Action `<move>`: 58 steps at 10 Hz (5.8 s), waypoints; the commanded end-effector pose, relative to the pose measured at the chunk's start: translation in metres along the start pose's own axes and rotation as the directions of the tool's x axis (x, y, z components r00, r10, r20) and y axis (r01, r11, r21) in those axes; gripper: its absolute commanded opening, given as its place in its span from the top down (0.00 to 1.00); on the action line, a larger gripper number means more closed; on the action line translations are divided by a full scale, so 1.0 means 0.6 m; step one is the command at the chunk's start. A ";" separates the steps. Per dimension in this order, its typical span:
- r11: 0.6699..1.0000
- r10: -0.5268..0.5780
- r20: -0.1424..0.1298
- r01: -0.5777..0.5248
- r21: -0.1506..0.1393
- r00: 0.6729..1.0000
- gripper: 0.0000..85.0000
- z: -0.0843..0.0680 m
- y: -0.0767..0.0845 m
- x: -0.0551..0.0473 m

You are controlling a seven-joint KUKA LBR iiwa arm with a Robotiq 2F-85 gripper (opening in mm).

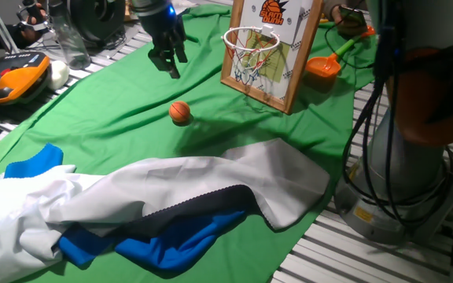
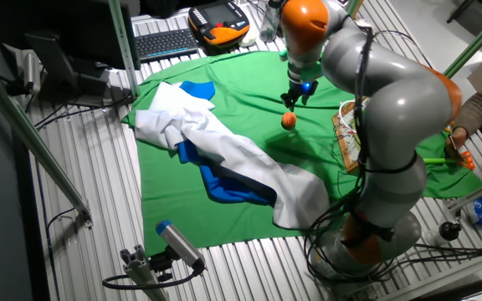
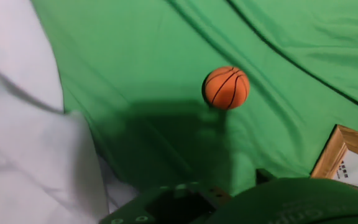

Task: Grab a basketball, release it and shoot it into the basket

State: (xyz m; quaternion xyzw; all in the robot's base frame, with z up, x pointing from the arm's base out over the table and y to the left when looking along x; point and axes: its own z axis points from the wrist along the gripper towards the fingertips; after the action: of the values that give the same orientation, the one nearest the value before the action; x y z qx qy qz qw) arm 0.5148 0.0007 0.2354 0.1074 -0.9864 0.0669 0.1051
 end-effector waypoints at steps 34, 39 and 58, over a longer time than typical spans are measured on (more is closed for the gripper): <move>0.955 0.297 0.086 -0.298 0.003 0.951 0.00 0.112 -0.038 -0.086; 0.954 0.298 0.126 -0.300 -0.003 0.946 0.00 0.179 -0.038 -0.121; 0.988 0.153 0.181 -0.152 -0.023 0.971 1.00 0.288 -0.053 -0.141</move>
State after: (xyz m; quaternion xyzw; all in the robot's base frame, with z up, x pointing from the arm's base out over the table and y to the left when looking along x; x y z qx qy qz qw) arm 0.5694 -0.0392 0.0539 0.0318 -0.9976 0.0598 0.0119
